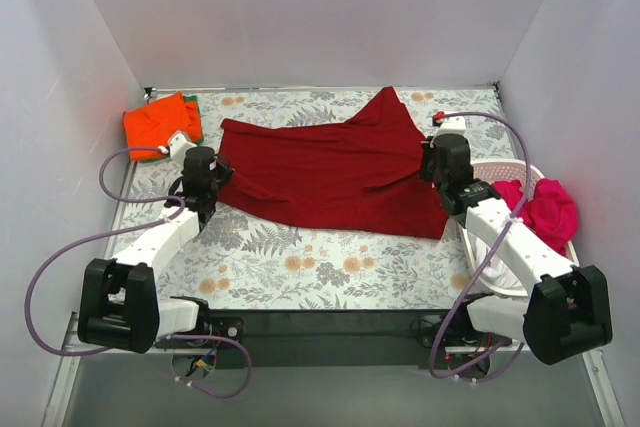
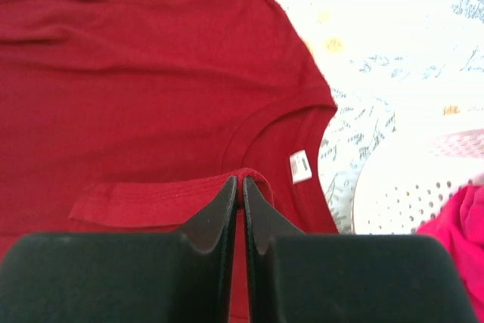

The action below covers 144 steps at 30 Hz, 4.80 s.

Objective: Fold and stack the t-shirts
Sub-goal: Fold the tshirt

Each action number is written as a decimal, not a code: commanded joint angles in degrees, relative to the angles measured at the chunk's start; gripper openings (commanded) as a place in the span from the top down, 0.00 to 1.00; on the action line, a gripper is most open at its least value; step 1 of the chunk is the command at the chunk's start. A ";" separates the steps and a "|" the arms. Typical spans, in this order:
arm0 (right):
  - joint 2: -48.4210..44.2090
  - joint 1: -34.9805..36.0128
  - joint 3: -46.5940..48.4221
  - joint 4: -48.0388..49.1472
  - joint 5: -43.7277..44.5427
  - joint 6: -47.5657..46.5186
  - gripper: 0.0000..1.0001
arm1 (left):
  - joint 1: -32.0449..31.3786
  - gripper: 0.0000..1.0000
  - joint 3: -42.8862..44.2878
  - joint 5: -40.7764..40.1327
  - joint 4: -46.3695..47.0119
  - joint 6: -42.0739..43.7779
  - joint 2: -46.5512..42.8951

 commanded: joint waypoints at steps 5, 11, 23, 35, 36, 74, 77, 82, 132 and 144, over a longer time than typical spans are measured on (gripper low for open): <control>6.29 -2.47 7.19 5.82 -2.33 -2.13 0.99 | 0.97 1.00 3.62 -1.82 4.75 2.08 3.76; 11.74 -2.91 11.32 6.08 -2.43 -3.62 0.99 | 2.37 1.00 7.30 -1.91 2.04 0.50 9.21; 20.53 -3.27 18.79 6.26 -3.31 -5.29 0.99 | 7.64 1.00 8.19 0.64 1.50 -1.79 14.14; 25.46 -3.27 22.93 5.91 -1.65 -6.08 0.99 | 12.75 1.00 10.99 8.72 2.73 -0.47 21.69; 25.64 -3.35 23.02 5.91 -1.29 -6.17 0.99 | 12.75 1.00 11.70 10.12 2.73 -0.30 22.49; 17.40 -5.38 15.03 2.57 -12.52 1.12 0.34 | 11.78 0.51 4.59 4.52 -0.60 7.26 12.92; 12.82 -5.29 8.79 2.92 -13.85 2.26 0.34 | 11.78 0.58 3.97 2.32 -2.62 7.27 13.09; 4.92 -5.38 1.50 3.18 -14.91 2.79 0.34 | 11.78 0.58 4.76 1.35 -6.14 7.53 14.67; 7.53 -5.38 -5.81 -0.24 -9.11 2.62 0.32 | 12.83 1.00 -10.36 -12.10 -11.86 0.76 -3.70; 15.17 -5.29 -3.62 -1.12 -10.16 1.74 0.44 | 11.96 0.40 -9.39 -11.84 -11.77 0.76 -15.47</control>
